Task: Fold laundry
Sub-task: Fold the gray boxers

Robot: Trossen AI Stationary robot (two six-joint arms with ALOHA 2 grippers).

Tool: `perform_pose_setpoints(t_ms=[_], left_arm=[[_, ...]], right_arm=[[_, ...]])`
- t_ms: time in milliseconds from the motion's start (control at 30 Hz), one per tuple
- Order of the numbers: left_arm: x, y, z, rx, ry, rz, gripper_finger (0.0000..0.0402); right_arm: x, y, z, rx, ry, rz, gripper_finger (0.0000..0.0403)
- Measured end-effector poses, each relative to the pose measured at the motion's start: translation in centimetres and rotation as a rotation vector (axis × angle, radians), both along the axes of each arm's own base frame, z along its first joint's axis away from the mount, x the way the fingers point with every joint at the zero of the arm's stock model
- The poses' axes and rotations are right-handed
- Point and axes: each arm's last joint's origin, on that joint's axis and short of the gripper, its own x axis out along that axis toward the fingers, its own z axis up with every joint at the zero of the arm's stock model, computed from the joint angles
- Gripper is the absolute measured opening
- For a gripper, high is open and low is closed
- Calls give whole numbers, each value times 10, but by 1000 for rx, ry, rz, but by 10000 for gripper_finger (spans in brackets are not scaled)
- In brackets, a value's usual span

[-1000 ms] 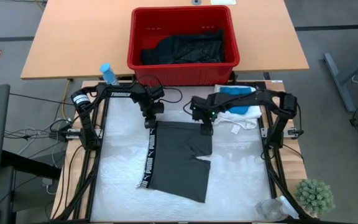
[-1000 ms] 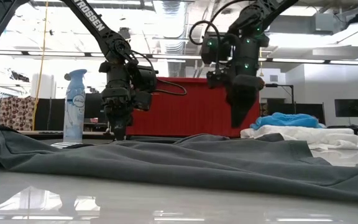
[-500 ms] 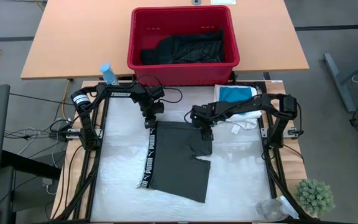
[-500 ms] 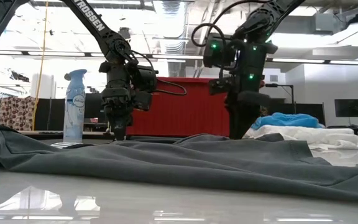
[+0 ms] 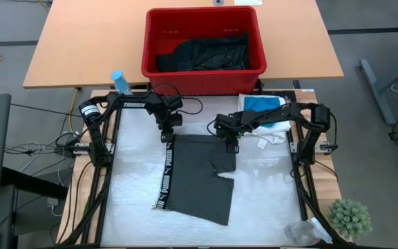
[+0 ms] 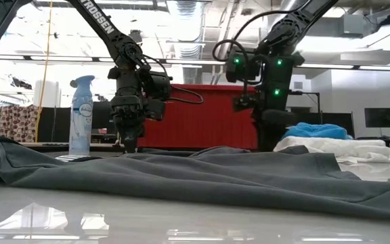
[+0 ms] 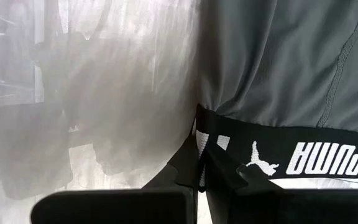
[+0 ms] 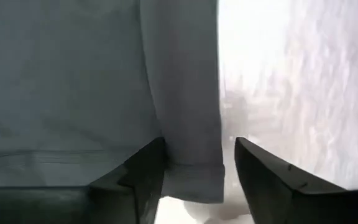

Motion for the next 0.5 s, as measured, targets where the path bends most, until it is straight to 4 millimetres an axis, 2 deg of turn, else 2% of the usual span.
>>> perform_pose_setpoints(t_ms=[233, 500], left_arm=[[0, 0, 0, 0, 0, 0, 0], [0, 0, 0, 1, -1, 0, 0]], right_arm=[[-3, -10, 0, 37, -16, -36, 145], [-6, -21, 1, 53, -24, -69, 135]])
